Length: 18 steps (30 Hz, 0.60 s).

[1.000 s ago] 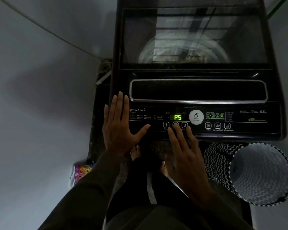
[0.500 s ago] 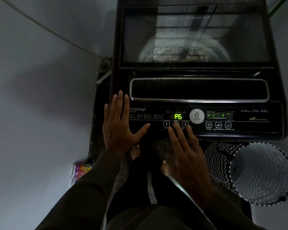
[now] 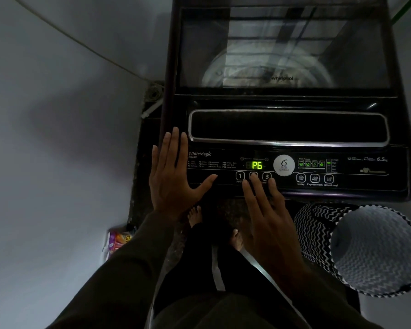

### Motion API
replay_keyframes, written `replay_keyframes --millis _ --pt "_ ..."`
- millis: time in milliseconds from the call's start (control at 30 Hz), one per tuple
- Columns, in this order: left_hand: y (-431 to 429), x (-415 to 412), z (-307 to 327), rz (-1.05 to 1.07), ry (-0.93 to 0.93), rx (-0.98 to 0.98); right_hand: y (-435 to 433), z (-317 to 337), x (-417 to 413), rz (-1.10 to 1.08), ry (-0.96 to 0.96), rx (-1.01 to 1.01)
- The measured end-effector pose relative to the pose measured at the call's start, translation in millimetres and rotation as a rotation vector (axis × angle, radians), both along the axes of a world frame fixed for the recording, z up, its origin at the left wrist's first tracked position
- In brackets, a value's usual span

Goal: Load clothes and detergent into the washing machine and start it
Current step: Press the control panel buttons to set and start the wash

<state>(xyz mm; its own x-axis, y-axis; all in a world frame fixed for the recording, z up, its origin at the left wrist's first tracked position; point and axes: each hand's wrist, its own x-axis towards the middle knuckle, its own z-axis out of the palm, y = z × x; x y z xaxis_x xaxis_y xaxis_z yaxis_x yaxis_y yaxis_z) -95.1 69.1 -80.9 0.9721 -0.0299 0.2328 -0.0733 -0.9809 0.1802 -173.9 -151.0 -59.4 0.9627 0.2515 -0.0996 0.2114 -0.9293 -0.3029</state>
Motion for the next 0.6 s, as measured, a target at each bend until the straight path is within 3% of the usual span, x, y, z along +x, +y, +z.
replay_keyframes --millis 600 --pt "-0.3 -0.3 -0.5 0.002 -0.010 -0.010 1.6 -4.0 -2.6 0.001 0.004 -0.039"
